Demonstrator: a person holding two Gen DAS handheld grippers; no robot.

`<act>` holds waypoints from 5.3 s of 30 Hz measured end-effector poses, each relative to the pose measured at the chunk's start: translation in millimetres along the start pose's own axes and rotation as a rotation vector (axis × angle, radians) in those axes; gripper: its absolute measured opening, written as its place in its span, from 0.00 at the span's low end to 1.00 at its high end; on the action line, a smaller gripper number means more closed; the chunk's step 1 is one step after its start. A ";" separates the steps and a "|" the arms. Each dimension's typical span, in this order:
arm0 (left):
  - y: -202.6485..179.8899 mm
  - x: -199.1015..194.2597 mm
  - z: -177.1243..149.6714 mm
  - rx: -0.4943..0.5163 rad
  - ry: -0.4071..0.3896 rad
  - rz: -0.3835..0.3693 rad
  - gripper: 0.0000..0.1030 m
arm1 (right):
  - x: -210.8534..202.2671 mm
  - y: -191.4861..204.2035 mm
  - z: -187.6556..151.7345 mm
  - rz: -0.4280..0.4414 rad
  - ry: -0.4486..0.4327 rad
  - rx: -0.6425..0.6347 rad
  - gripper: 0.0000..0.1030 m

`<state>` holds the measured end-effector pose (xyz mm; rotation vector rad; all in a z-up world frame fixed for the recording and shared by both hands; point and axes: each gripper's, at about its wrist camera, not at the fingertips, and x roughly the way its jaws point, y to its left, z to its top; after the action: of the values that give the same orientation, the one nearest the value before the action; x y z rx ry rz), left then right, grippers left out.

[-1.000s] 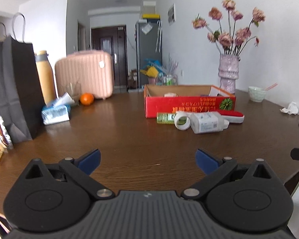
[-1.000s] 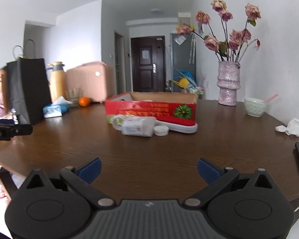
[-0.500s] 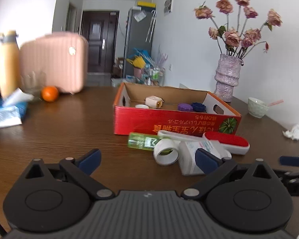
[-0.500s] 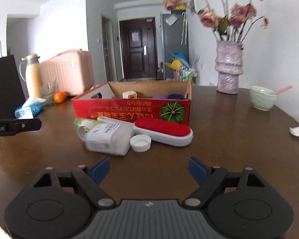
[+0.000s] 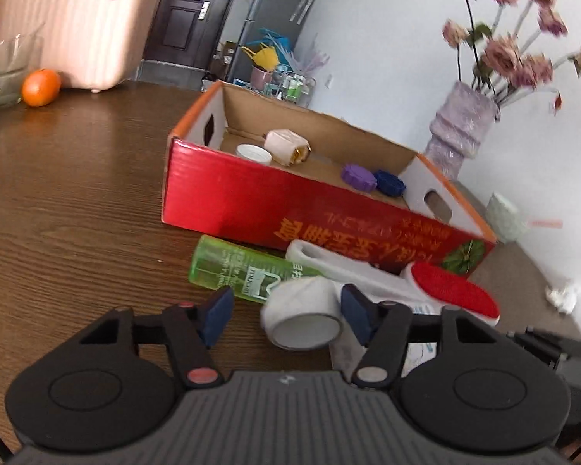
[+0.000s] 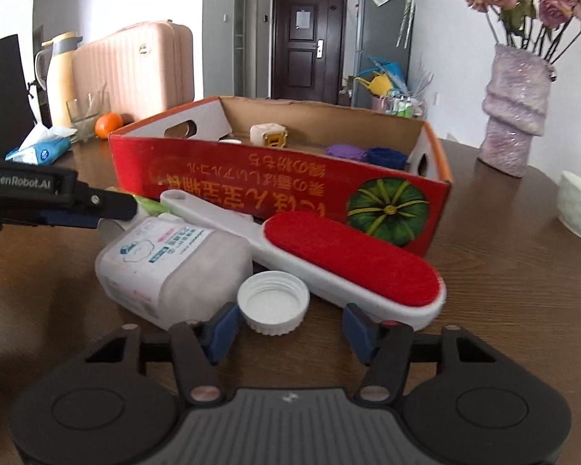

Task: Organize rigid objects
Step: 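Grasp the white cap with the right tool while the left tool grasps the white tape roll, then lift the white cap and tape roll and carry both over the red box, then lower both tools into the red box and open them to release the items, then withdraw both tools from the box back toward the remaining table items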

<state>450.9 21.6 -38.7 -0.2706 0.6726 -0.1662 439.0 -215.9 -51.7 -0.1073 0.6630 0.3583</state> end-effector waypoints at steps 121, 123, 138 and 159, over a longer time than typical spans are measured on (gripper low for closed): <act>2.8 195.7 222.2 0.487 0.316 0.234 0.43 | 198.6 -64.2 253.2 0.113 0.252 0.049 0.38; 6.2 207.3 220.3 0.491 0.345 0.236 0.43 | 214.4 -56.9 249.3 0.113 0.292 0.026 0.38; -13.6 185.4 234.9 0.489 0.316 0.250 0.47 | 215.4 -41.3 256.0 0.091 0.301 -0.040 0.43; -93.4 -140.1 272.9 0.472 -0.114 0.247 0.74 | -95.0 -16.7 307.3 -0.024 -0.075 -0.048 0.57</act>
<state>509.8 18.8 276.5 0.2541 0.5297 -0.0687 554.6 -194.4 248.2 -0.1461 0.5785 0.3539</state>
